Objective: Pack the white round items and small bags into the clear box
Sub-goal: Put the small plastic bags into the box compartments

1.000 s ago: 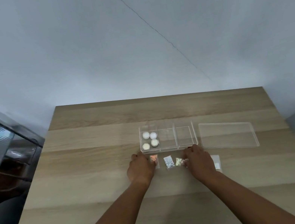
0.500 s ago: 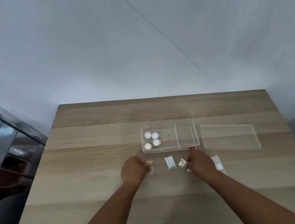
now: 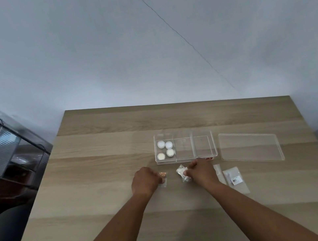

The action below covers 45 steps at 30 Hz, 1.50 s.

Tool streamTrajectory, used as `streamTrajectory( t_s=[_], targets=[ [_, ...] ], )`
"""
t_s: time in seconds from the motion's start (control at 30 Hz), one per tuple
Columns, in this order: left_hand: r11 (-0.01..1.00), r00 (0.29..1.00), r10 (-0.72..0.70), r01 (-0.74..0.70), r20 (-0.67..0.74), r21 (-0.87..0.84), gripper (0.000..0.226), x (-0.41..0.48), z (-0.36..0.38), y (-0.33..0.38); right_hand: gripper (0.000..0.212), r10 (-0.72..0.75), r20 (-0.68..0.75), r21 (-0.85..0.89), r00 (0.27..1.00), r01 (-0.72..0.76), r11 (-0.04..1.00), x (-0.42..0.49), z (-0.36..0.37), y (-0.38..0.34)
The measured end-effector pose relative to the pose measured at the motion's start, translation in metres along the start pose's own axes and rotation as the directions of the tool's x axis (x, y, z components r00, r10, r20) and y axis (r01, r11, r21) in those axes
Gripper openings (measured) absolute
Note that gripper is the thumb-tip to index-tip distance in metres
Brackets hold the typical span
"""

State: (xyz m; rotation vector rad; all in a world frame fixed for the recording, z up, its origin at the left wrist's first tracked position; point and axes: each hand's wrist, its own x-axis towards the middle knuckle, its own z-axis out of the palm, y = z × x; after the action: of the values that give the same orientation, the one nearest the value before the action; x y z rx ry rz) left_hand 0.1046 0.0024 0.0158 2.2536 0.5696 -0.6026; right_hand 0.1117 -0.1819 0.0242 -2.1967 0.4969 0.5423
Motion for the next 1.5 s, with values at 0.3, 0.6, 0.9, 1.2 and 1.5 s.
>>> streamTrajectory(
  t_s=[0.3,0.6,0.9,1.2,1.5],
  targets=[
    [1.0,1.0,0.004,-0.004,0.007,0.002,0.014,-0.002,-0.001,0.001,0.009,-0.024,-0.008,-0.213,1.0,0.022,0.977,-0.004,0.012,0.004],
    [0.997,0.999,0.04,-0.041,0.019,0.07,0.013,-0.012,-0.003,0.004,0.012,-0.069,-0.032,-0.159,0.997,0.063,0.985,-0.006,0.013,0.011],
    [0.981,0.985,0.15,-0.138,0.084,-0.134,0.006,-0.021,-0.026,0.049,0.012,-0.067,-0.131,0.19,0.989,0.091,0.978,-0.009,-0.024,0.043],
    [0.966,0.966,0.257,-0.258,0.022,0.027,0.011,0.011,-0.014,0.116,0.016,0.03,-0.223,0.319,0.974,0.044,0.947,-0.012,-0.047,0.073],
    [0.87,0.931,0.363,-0.326,-0.032,0.369,0.016,0.022,0.005,0.13,0.011,0.032,-0.273,0.325,0.961,0.061,0.944,-0.016,-0.064,0.078]
  ],
)
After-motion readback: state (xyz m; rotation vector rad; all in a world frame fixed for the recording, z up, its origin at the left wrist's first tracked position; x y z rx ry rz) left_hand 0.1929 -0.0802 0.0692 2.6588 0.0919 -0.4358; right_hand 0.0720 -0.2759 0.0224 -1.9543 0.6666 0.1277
